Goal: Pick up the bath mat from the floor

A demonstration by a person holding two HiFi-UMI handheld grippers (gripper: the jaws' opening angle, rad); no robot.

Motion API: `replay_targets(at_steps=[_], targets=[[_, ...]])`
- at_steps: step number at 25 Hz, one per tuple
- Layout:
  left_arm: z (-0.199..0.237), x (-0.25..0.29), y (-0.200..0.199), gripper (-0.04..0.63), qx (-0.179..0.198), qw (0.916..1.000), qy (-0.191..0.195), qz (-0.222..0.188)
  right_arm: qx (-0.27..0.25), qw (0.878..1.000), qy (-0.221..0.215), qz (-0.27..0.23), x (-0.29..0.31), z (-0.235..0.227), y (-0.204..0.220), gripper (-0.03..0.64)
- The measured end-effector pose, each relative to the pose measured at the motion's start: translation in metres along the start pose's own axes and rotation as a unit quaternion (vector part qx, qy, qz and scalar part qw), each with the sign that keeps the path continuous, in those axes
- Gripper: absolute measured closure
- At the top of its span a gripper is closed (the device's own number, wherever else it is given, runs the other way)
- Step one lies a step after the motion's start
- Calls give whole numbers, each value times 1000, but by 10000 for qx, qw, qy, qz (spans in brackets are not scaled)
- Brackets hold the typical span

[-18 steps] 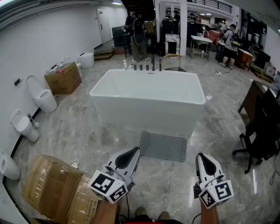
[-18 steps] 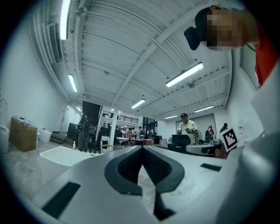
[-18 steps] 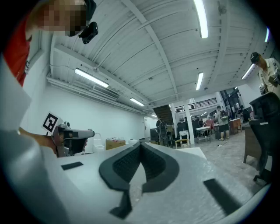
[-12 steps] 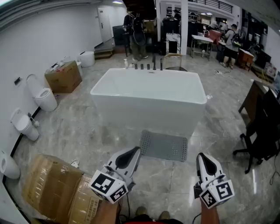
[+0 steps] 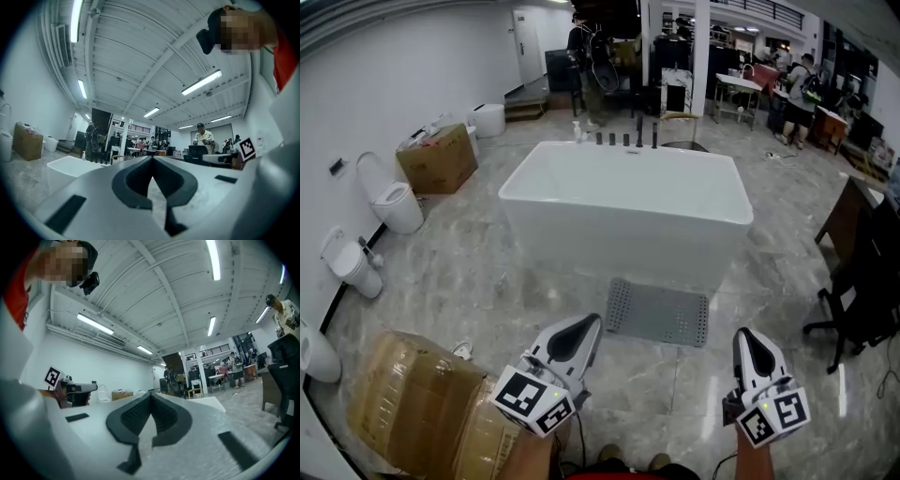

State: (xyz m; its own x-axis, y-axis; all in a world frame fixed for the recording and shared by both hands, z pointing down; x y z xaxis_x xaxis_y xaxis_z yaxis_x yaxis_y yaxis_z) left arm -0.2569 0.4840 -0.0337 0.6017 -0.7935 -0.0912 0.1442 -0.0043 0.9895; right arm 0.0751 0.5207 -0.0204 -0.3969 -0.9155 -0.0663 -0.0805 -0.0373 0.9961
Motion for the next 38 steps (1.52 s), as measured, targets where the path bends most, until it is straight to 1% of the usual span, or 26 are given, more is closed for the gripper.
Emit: replay_targets(at_steps=[5,10,15,20,26,32,38], targets=[[32,-9,-2,586,44,10000,9,-73,-100,9999,82,-1,15,17,1,614],[50,-7,-6,585,32,9999,45,-162,-251,9996,122,59,25,26,0,614],[62,3,-4,586,57,9998,48,-188,-303,9994,160,51,39,20,2,614],[77,21,0,586,117,9998,-23,-135,-312,9994,161,23,59,3,8,614],[91,75,10,586,261,9996,-119,-43,-356,9992,168,-28,95,-51,18,614],[111,151,22,586,384,9988,-296,3,-573,9982,176,19,145,-124,23,614],[130,230,36,586,470,9974,-539,29,-549,9983,111,163,199,-193,35,614]])
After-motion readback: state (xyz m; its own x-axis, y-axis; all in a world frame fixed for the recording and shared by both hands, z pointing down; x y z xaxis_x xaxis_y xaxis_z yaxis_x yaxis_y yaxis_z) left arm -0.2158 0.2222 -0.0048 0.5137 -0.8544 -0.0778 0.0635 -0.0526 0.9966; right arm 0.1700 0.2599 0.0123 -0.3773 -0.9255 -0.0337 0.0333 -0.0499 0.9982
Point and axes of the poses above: the fingertips, and each gripper's own axes: x forward along the fingers, z to its left, y out of its underside, the point moved 10 cm from there along -x, backward along the fingers, and after that the axes turned 1 degree about -x, right-handed, at the moved point
